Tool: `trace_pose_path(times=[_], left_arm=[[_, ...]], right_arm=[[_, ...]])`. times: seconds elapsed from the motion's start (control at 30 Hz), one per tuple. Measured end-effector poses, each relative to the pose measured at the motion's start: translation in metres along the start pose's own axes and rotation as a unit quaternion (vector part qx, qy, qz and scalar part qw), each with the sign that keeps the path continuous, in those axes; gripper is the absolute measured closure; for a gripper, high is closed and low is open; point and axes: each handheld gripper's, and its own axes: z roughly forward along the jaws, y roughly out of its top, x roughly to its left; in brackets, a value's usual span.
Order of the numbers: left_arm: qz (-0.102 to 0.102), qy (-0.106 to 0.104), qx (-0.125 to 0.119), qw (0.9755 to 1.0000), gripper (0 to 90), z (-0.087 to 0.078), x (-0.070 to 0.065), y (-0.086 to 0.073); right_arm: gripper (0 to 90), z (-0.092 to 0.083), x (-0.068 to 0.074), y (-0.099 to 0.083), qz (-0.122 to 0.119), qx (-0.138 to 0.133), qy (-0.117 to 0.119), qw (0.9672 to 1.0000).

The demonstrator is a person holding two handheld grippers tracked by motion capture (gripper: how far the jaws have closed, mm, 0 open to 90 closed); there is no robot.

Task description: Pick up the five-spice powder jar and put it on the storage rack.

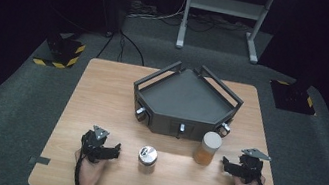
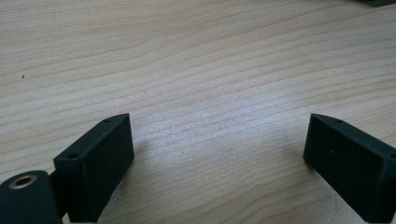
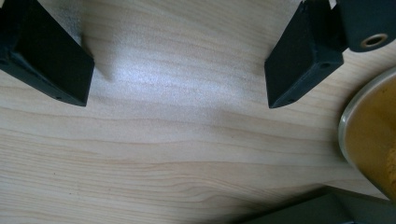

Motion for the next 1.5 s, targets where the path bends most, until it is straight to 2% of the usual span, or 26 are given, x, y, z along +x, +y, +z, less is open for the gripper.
trace_pose_path(times=[0.8, 1.17, 1.5], left_arm=[[-0.001, 0.000, 0.001, 1.0000, 8.1, 0.0003, -0.0004, 0.0003], [0.006, 0.002, 0.012, 0.9999, 4.8, 0.0012, -0.0018, 0.0035], [0.008, -0.013, 0.019, 0.9997, 2.8, 0.0012, 0.0010, 0.0071]], right_arm=[[7.0, 0.0026, -0.0015, 0.0028, -0.003, 0.001, 0.003, 1.0000], [5.3, 0.0032, -0.0016, 0.0039, -0.006, 0.004, 0.005, 1.0000], [5.2, 0.0033, -0.0012, 0.0039, -0.008, 0.004, 0.004, 1.0000]])
